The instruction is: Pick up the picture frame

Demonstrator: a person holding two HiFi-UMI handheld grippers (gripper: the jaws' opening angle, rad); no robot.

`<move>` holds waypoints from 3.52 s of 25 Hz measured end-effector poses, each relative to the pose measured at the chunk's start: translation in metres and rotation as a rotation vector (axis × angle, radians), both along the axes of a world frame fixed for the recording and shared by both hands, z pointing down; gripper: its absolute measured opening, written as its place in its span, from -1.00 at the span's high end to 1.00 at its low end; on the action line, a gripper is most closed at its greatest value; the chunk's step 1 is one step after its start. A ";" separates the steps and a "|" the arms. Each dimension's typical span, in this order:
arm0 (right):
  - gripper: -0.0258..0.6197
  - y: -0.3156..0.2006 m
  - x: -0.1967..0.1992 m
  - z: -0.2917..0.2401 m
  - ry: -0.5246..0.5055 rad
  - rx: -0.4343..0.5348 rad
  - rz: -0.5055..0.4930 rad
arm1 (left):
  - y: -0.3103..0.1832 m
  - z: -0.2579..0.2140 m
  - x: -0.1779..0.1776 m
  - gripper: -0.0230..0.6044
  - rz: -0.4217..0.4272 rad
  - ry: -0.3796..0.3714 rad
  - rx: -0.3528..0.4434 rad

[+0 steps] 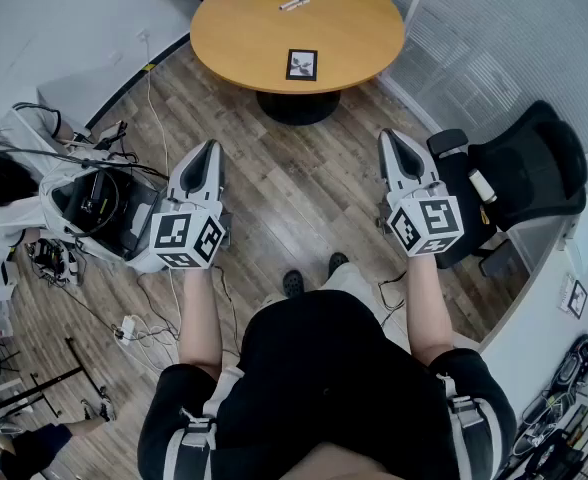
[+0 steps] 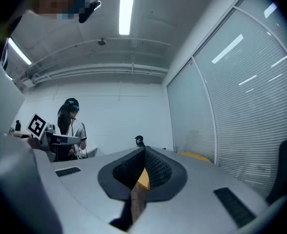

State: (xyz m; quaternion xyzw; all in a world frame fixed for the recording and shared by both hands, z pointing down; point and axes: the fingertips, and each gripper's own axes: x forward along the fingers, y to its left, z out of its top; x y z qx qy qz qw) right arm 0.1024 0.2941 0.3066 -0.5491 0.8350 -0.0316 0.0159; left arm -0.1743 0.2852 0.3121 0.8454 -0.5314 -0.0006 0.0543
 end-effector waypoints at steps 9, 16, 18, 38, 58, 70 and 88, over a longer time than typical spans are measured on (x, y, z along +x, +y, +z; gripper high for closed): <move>0.87 0.026 -0.024 -0.004 0.032 -0.025 -0.022 | 0.018 -0.004 -0.019 0.82 0.042 0.025 -0.025; 0.87 0.014 -0.029 0.007 0.025 -0.050 -0.021 | 0.002 0.008 -0.017 0.82 0.093 0.040 -0.060; 0.87 0.020 -0.041 0.007 0.026 -0.047 -0.039 | 0.007 0.005 -0.015 0.82 0.116 0.041 -0.057; 0.87 -0.058 -0.056 0.024 0.018 -0.100 -0.171 | -0.061 0.006 0.041 0.82 0.198 -0.053 -0.087; 0.87 -0.240 0.015 0.066 0.018 -0.149 -0.280 | -0.228 0.055 0.138 0.82 0.123 -0.035 -0.162; 0.70 -0.325 -0.016 0.116 0.007 -0.274 -0.290 | -0.316 0.094 0.122 0.81 0.150 -0.071 -0.230; 0.53 -0.572 -0.103 0.208 0.057 -0.580 -0.122 | -0.586 0.196 0.050 0.56 0.348 -0.020 -0.483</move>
